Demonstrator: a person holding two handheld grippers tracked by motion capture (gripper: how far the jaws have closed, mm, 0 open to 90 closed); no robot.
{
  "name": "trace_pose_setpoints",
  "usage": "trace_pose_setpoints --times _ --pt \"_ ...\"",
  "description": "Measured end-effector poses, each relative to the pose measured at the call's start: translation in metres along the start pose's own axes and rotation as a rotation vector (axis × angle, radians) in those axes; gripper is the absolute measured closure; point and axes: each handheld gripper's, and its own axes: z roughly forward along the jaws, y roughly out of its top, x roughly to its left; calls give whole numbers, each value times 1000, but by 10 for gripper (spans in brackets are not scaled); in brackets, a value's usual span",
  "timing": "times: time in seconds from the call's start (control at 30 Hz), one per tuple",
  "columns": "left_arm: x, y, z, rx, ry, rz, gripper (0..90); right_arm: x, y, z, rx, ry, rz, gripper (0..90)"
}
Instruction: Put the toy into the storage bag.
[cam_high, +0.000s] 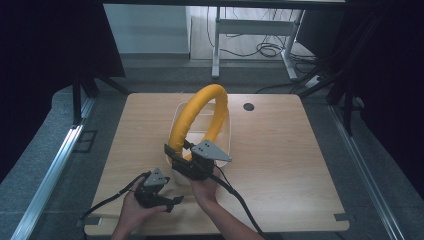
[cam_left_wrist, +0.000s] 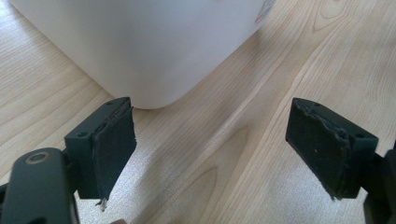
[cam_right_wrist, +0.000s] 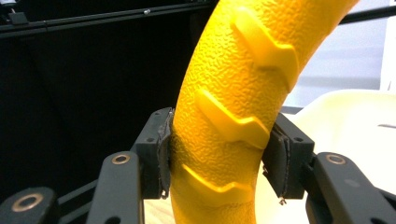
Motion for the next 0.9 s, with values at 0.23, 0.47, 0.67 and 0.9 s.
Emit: trace_pose_setpoints --times 0.23,0.47,0.67,0.9 --pt "0 0 0 1 0 -1 162 0 -3 -1 16 1 11 488" --pt "0 0 0 4 -2 2 162 -2 -1 -5 28 3 12 478" --pt "0 0 1 6 -2 4 161 -3 -1 -5 32 6 10 475" --pt "0 0 0 5 -4 3 161 -5 1 -8 38 -1 5 440"
